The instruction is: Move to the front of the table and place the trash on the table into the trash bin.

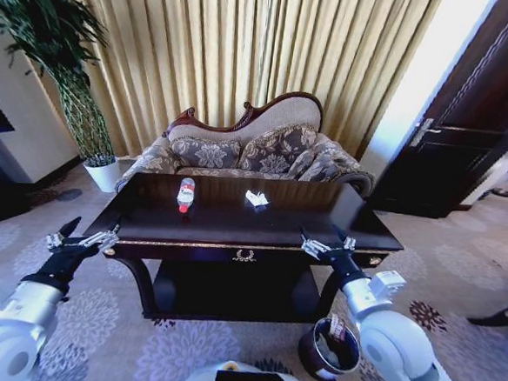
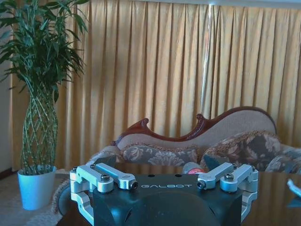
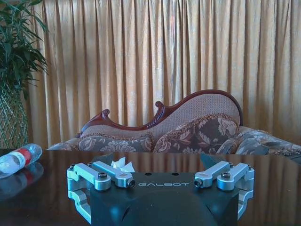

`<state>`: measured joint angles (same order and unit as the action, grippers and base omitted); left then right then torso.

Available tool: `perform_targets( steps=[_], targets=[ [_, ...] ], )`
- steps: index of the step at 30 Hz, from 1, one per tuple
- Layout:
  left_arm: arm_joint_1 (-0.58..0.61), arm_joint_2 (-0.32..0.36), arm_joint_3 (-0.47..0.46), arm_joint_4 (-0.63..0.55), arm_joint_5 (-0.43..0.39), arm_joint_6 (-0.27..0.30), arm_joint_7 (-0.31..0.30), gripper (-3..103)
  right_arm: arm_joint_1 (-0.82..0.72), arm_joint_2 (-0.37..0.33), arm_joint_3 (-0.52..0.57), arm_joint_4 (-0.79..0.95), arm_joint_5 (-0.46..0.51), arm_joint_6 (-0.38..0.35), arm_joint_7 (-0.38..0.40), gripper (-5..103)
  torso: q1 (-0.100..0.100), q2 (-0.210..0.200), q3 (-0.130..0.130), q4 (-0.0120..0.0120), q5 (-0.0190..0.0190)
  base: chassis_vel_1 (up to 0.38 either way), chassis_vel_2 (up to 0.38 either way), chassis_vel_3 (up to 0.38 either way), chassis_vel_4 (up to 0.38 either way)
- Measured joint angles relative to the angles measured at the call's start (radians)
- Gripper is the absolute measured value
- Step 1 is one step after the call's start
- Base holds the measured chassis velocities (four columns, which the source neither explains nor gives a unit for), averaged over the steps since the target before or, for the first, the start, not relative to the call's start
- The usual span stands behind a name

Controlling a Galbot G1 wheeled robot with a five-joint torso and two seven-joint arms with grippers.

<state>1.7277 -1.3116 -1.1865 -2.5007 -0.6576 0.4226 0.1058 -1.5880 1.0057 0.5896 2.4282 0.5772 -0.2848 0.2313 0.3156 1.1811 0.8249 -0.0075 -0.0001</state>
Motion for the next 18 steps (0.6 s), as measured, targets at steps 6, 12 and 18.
perform_targets(
  steps=[6,12,18],
  targets=[
    [0.000,0.003,-0.003,0.000,0.006,0.002,0.001,100,0.001,0.002,-0.005,-0.004,-0.009,0.003,0.000,100,0.000,0.000,0.000,0.0000,0.0001,-0.076,0.065,0.067,-0.076],
    [0.000,-0.001,-0.001,0.000,-0.013,0.003,0.002,100,-0.001,0.004,-0.011,-0.004,-0.013,0.003,0.000,100,0.000,0.000,0.000,0.0000,0.0001,-0.042,0.034,0.046,-0.035],
    [0.002,-0.001,-0.003,0.001,-0.023,0.006,0.004,100,-0.001,0.005,-0.013,-0.002,-0.014,0.003,0.000,100,0.000,0.000,0.000,0.0000,0.0001,0.000,0.000,0.000,0.000]
  ],
)
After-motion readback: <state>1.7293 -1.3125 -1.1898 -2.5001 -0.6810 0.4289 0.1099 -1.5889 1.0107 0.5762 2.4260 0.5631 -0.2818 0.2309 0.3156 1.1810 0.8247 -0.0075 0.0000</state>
